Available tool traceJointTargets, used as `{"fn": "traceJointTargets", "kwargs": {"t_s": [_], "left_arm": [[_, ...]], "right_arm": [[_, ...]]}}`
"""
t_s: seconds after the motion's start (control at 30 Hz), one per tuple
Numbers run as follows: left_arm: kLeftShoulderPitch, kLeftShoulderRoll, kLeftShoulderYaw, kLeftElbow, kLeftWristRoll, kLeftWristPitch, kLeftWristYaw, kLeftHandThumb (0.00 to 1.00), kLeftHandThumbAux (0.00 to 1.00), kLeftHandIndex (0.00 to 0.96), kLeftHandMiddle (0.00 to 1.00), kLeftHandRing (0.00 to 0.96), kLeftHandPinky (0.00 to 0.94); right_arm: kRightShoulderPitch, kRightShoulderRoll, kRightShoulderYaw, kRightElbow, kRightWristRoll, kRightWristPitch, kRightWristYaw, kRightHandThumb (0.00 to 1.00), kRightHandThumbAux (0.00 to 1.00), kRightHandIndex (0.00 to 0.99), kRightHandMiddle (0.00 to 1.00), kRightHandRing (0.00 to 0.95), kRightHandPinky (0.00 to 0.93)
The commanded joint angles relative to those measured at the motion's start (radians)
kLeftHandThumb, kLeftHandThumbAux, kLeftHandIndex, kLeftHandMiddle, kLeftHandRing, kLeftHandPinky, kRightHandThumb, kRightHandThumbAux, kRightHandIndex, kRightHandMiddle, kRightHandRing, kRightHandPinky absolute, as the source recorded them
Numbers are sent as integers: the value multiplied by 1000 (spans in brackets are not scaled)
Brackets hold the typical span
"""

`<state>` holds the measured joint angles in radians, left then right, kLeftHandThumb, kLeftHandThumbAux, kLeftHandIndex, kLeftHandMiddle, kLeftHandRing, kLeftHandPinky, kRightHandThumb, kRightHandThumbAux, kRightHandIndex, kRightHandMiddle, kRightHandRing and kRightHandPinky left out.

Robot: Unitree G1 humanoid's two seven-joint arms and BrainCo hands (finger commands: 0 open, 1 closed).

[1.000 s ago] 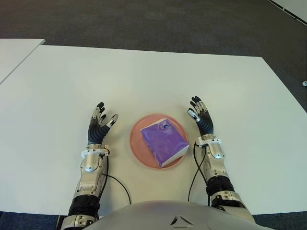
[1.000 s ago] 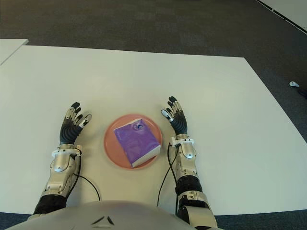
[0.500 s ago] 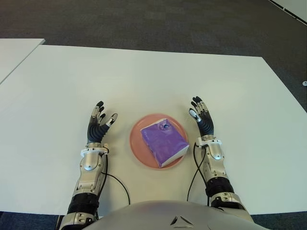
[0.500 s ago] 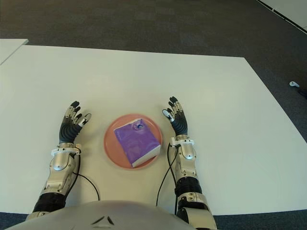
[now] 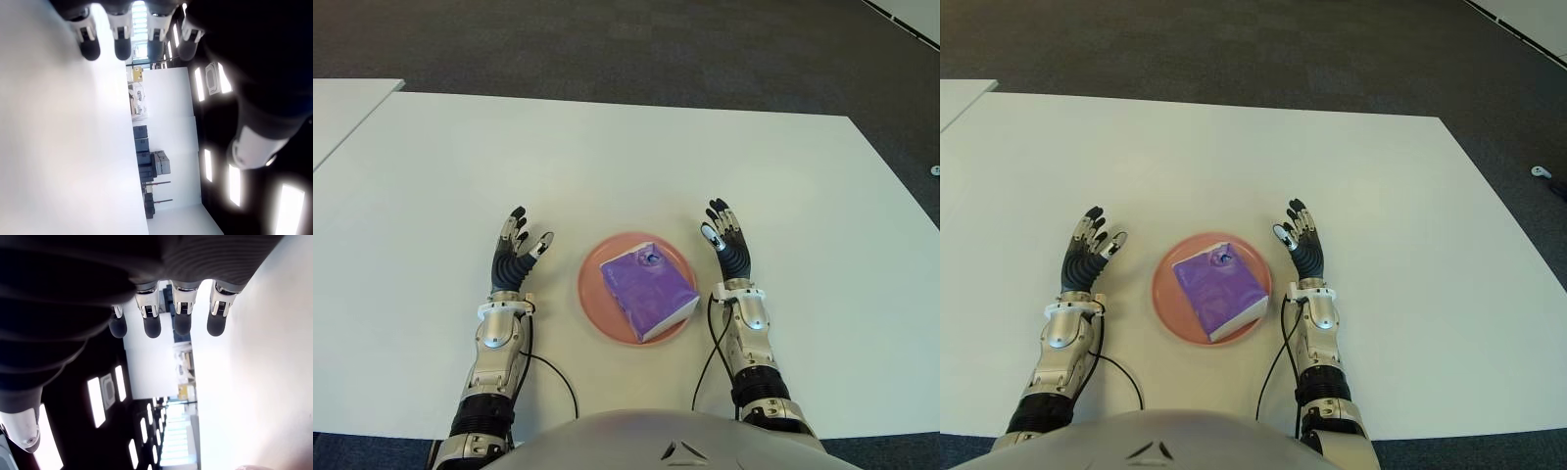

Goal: Put the tissue paper into the plate.

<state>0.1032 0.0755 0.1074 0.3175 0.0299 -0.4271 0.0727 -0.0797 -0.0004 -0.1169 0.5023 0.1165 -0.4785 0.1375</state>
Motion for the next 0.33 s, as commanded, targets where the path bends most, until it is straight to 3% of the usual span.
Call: {"fn": "traceJointTargets", "kwargs": {"t_s": [0.03, 0.33], "left_arm": [[25, 6, -8, 16, -5, 31, -27, 0, 635, 0, 0, 0, 0], [30, 4, -10, -3, -11, 47, -37, 0, 636, 0, 0, 0, 0]], "right_arm": [[70, 15, 5, 38, -11, 41, -21, 0, 551, 0, 0, 0, 0], [88, 18, 16, -2, -18, 46, -40, 0, 540, 0, 0, 0, 0]]}}
